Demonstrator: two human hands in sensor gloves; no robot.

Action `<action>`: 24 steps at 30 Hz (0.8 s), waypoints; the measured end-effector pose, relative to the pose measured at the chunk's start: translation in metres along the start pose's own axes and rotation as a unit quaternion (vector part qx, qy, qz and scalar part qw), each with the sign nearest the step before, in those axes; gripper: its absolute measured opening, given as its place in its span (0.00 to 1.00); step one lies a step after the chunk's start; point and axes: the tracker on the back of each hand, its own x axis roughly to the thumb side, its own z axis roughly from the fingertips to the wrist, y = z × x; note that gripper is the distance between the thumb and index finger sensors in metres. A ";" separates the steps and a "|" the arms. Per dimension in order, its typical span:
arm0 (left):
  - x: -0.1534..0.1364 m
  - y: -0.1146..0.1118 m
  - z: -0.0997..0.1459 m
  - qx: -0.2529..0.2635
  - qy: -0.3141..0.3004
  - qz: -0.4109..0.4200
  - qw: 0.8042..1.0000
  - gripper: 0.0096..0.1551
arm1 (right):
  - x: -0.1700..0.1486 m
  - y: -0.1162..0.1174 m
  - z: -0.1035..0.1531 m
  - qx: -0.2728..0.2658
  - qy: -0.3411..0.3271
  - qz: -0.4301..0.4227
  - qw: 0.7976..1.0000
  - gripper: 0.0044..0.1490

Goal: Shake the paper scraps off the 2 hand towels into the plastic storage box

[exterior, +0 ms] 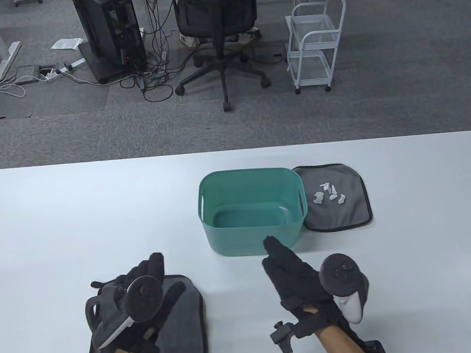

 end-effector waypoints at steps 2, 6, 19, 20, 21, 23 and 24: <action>0.022 -0.007 -0.003 -0.008 -0.036 0.059 0.998 0.52 | -0.001 -0.030 0.009 -0.027 0.007 -0.041 0.999 0.39; 0.049 -0.030 -0.008 -0.028 -0.079 0.098 0.992 0.54 | -0.013 -0.070 0.023 -0.076 0.021 -0.065 0.995 0.42; 0.072 -0.100 -0.023 -0.090 -0.099 -0.014 0.991 0.53 | -0.114 -0.125 -0.008 -0.133 0.229 0.136 0.955 0.50; 0.072 -0.105 -0.025 -0.107 -0.107 -0.011 0.988 0.53 | -0.120 -0.125 -0.014 -0.127 0.239 0.162 0.949 0.50; 0.072 -0.108 -0.025 -0.112 -0.101 -0.008 0.988 0.53 | -0.123 -0.124 -0.018 -0.126 0.244 0.177 0.945 0.50; 0.073 -0.113 -0.027 -0.123 -0.098 -0.010 0.987 0.53 | -0.129 -0.122 -0.030 -0.118 0.254 0.220 0.934 0.50; 0.073 -0.114 -0.028 -0.125 -0.098 -0.019 0.987 0.53 | -0.131 -0.121 -0.037 -0.106 0.261 0.238 0.930 0.49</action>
